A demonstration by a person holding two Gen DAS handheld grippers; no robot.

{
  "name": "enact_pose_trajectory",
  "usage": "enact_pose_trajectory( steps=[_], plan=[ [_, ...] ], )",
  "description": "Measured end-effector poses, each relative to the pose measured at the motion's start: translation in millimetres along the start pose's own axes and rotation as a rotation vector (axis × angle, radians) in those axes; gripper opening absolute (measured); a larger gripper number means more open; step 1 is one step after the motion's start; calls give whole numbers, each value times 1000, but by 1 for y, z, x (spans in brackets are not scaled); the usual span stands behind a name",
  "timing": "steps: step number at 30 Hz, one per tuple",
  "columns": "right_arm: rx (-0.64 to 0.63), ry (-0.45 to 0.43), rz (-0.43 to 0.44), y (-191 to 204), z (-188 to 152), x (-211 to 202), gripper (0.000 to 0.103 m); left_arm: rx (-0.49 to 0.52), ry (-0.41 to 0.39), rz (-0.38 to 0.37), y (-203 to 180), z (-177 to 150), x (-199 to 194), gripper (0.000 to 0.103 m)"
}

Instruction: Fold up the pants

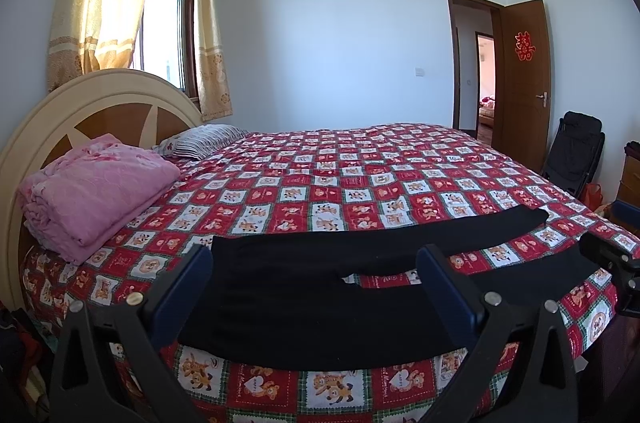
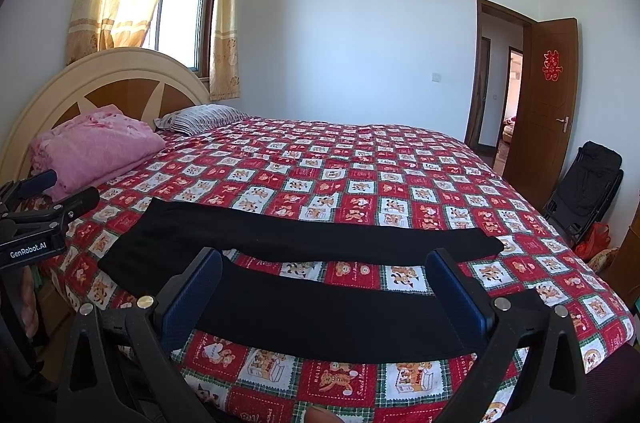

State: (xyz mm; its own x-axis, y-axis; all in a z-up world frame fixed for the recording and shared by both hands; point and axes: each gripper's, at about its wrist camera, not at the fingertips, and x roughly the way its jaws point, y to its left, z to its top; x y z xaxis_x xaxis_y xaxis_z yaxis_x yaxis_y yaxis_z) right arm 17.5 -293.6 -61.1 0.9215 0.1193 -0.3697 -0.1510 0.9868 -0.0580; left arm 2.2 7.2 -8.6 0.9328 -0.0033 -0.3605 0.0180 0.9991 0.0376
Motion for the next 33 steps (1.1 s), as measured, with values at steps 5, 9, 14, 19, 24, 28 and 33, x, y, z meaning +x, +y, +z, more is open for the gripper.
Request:
enact_pose_trajectory(
  steps=[5,9,14,19,24,28,33],
  plan=[
    [0,3,3,-1,0,3,102,-6,18,19,5,-2,11,103],
    [15,31,48,-4,-3,13,102,-107,132,-21,36,-12,46,103],
    [31,88,60,-10,-18,40,102,-203,199,50,82,-34,89,103],
    [26,206,46,-13,-46,87,102,-265,272,108,131,-60,148,103],
    [11,317,13,-21,-77,134,102,-356,343,137,173,-66,204,103],
    [50,346,-4,-42,-80,149,90,-290,355,143,186,-50,247,103],
    [90,357,-19,-71,-64,168,79,-164,367,105,183,-28,295,103]
  ],
)
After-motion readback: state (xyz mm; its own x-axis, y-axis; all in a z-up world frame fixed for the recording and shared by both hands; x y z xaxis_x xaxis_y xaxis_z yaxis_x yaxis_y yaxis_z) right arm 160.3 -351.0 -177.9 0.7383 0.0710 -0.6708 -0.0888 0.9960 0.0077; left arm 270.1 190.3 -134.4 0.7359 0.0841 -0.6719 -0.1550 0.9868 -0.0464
